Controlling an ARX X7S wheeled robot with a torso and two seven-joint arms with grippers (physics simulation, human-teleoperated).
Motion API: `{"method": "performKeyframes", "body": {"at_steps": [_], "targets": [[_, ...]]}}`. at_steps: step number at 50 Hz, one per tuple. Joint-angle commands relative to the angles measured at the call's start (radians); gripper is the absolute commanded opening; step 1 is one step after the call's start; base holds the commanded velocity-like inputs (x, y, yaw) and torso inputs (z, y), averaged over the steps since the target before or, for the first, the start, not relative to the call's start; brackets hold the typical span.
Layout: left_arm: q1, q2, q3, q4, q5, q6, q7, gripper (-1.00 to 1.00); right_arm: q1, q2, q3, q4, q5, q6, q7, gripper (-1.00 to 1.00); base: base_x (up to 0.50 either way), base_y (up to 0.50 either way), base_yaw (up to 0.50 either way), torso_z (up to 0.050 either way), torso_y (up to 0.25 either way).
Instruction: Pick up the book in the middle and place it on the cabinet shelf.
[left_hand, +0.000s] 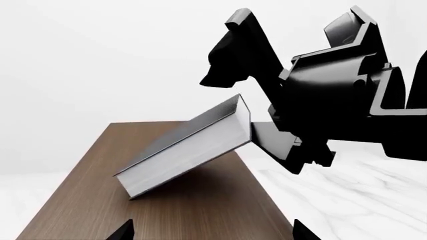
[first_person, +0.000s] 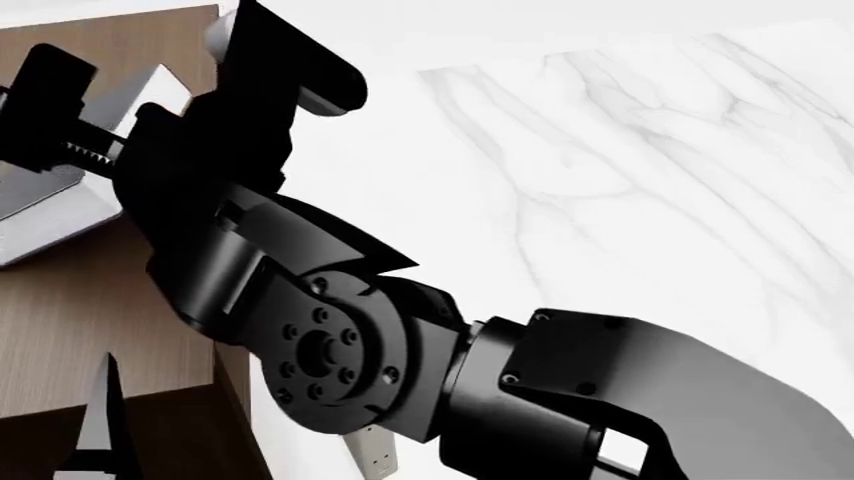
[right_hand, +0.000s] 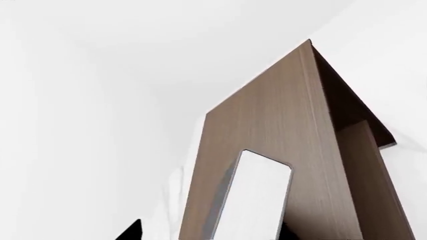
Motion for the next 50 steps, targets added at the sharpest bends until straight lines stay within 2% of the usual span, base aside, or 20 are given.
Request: {"method": "performKeyframes", "body": {"at_steps": [1, 17, 29, 34, 40, 45, 50], "targets": [[0.001, 0.015, -0.015, -0.002, 0.012, 0.008, 0.021, 1.0, -0.012, -0.002, 0.026, 0.022, -0.025, 0.0, -0.045, 1.0, 0.0, 0.0, 0.0, 0.0, 0.0], [-0.003, 0.012, -0.004, -0.017, 0.016, 0.018, 0.022, 1.0, -0.09, 0.021, -0.002, 0.128, -0.019, 0.016, -0.085, 1.0, 0.0, 0.0, 0.0, 0.0, 0.001], [-0.003, 0.007, -0.004, -0.014, 0.01, 0.017, 0.016, 1.0, -0.106, 0.031, 0.001, 0.137, -0.019, 0.016, -0.091, 1.0, 0.0, 0.0, 0.0, 0.001, 0.001], [-0.002, 0.003, -0.009, -0.009, 0.006, 0.015, 0.012, 1.0, -0.106, 0.069, 0.004, 0.091, -0.029, 0.004, -0.074, 1.0, 0.0, 0.0, 0.0, 0.0, 0.0], [-0.002, 0.002, -0.001, -0.019, 0.014, 0.023, 0.014, 1.0, -0.109, 0.172, 0.018, -0.048, -0.064, -0.043, -0.041, 1.0, 0.0, 0.0, 0.0, 0.0, 0.0], [-0.002, -0.003, 0.004, -0.018, 0.022, 0.016, 0.01, 1.0, -0.143, 0.306, 0.028, -0.205, -0.123, -0.108, -0.034, 1.0, 0.0, 0.0, 0.0, 0.0, 0.0], [-0.037, -0.016, -0.011, 0.006, 0.002, -0.042, -0.008, 1.0, -0.178, 0.462, 0.026, -0.389, -0.265, -0.253, 0.067, 1.0, 0.0, 0.0, 0.0, 0.0, 0.0]]}}
